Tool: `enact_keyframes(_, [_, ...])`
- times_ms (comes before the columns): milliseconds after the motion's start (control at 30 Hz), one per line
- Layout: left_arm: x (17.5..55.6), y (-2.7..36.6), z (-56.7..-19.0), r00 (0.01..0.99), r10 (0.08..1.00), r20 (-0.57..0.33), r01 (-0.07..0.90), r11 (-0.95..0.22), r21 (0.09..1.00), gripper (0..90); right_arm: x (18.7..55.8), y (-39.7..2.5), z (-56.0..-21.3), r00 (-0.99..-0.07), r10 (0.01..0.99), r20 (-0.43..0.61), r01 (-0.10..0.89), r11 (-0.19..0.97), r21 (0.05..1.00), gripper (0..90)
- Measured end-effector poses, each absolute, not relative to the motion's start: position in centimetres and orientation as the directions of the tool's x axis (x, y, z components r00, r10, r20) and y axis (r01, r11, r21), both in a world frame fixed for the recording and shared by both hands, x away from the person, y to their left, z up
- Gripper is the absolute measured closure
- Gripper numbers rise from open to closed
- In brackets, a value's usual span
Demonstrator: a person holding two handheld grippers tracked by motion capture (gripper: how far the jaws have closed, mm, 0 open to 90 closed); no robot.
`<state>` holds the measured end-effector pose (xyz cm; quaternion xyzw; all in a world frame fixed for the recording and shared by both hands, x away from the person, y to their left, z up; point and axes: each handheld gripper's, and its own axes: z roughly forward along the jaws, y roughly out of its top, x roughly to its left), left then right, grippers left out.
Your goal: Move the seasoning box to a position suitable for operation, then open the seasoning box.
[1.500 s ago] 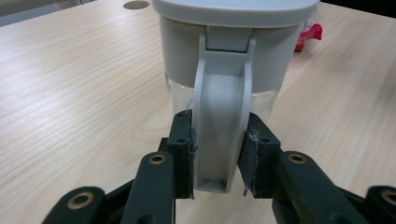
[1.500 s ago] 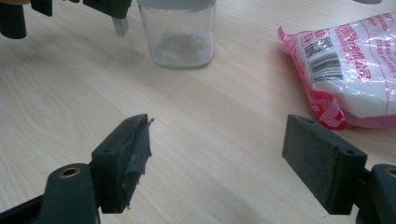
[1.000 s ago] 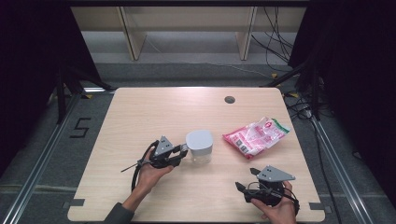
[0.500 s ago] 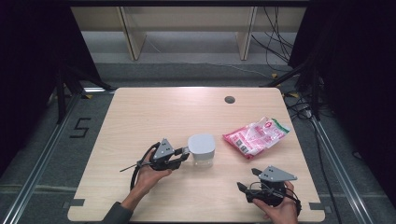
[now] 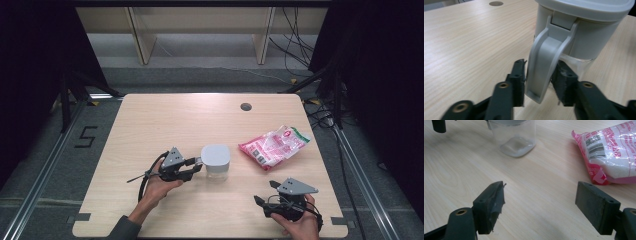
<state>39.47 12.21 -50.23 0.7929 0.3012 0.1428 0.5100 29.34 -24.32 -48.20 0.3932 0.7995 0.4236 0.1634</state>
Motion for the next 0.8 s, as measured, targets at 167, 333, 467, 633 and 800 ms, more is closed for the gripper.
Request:
enact_keyframes(167, [39.0,12.7,-49.5,0.771,0.633,-0.074,0.334,-0.304,0.892,45.4,29.4,-24.4,-48.2,-0.640,0.765,0.066,0.486,0.337,0.807,24.1])
enact_keyframes(333, [38.1,13.2,-48.4,0.774,0.630,-0.058,0.322,-0.314,0.893,39.1,29.5,-24.4,-48.2,-0.645,0.763,0.052,0.476,0.347,0.808,24.0])
enact_keyframes(467, [37.6,13.6,-47.7,0.778,0.625,-0.058,0.314,-0.308,0.898,38.8,29.8,-24.4,-48.2,-0.651,0.758,0.028,0.455,0.361,0.814,24.0])
enact_keyframes(633, [37.3,13.9,-46.7,0.779,0.624,-0.066,0.315,-0.298,0.901,38.0,29.7,-24.3,-48.2,-0.655,0.756,0.018,0.445,0.366,0.817,23.7])
enact_keyframes(800, [37.2,14.3,-46.0,0.782,0.616,-0.095,0.321,-0.266,0.909,41.7,29.6,-24.0,-48.0,-0.656,0.754,0.035,0.456,0.359,0.814,23.6])
